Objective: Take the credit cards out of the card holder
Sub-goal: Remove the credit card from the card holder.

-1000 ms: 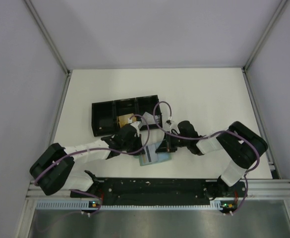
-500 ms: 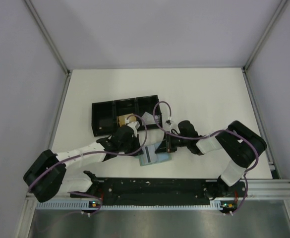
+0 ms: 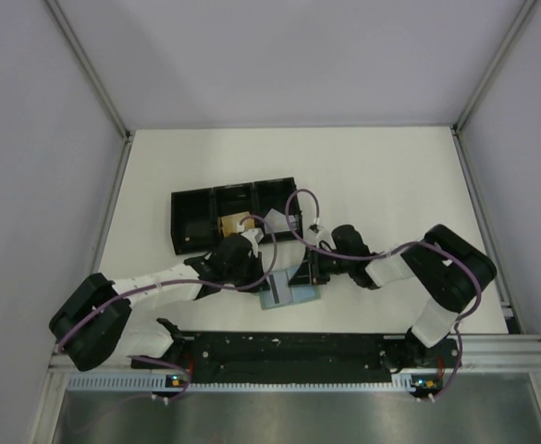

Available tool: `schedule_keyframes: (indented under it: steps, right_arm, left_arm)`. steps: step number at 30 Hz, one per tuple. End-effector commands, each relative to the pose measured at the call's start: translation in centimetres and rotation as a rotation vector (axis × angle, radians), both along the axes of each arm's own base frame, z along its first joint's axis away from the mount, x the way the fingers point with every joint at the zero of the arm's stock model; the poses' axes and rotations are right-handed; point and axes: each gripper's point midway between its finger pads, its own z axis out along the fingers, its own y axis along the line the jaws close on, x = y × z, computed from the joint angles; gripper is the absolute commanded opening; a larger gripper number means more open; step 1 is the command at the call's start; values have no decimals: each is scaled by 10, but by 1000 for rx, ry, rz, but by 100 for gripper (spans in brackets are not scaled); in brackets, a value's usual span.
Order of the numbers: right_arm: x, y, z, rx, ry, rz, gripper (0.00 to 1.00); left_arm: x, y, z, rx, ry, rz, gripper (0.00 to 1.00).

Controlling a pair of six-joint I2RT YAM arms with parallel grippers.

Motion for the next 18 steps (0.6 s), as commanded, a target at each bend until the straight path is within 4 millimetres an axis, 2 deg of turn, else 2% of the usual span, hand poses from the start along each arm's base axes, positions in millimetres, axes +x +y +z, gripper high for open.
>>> schedule_keyframes:
  steps: [1, 5, 11, 15, 18]
  right_arm:
    - [10, 6, 8, 29, -44, 9, 25]
    - [10, 9, 6, 11, -45, 15, 31]
    - [8, 16, 6, 15, -40, 27, 32]
    - [6, 19, 5, 24, -32, 35, 30]
    - [5, 21, 6, 39, -23, 41, 25]
  left_arm:
    - [5, -1, 4, 5, -26, 7, 0]
    - [3, 6, -4, 47, -17, 3, 0]
    - [-1, 8, -13, 68, 6, -4, 0]
    - [-2, 8, -16, 78, 10, -9, 0]
    - [-3, 9, -19, 89, 15, -12, 0]
